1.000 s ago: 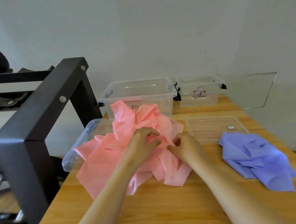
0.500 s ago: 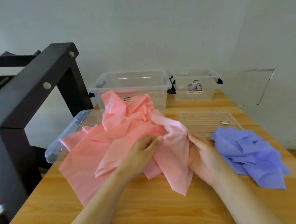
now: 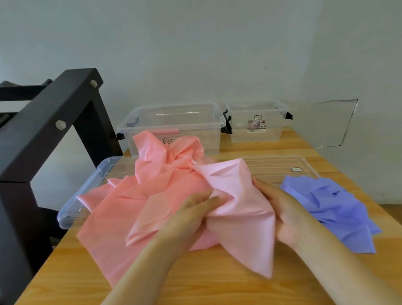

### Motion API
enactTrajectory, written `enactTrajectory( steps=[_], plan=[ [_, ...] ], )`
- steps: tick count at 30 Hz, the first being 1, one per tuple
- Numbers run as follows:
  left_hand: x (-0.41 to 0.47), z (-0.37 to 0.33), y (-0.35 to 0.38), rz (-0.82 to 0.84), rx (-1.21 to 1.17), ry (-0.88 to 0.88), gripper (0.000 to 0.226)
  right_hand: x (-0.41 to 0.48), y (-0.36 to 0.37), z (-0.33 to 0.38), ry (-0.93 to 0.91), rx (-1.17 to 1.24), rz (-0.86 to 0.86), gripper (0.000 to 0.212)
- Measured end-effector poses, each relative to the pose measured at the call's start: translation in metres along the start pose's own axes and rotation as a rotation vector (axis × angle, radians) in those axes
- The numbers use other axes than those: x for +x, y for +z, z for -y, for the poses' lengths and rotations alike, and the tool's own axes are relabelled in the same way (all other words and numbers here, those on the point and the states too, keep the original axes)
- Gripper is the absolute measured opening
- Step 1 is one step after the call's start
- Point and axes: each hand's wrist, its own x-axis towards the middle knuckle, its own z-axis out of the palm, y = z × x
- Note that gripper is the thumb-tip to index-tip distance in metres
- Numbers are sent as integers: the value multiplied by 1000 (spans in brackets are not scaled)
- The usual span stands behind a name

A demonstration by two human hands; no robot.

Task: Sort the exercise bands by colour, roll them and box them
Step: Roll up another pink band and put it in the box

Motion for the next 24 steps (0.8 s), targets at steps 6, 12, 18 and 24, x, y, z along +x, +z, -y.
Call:
enactTrajectory(
  steps=[6, 12, 18, 24],
  plan=[
    [0, -9, 2, -112, -189, -5, 24, 8, -13, -2, -108, 85, -128, 33],
    [-5, -21, -8, 35, -291, 119, 66, 1, -17, 3, -83, -70, 173, 68],
    [-6, -31, -7, -32, -133, 188, 66, -10, -14, 2, 38, -224, 249, 76],
    [-6, -29, -5, -84, -152, 175, 46, -21, -1, 9, 71, -345, 142, 15]
  ],
)
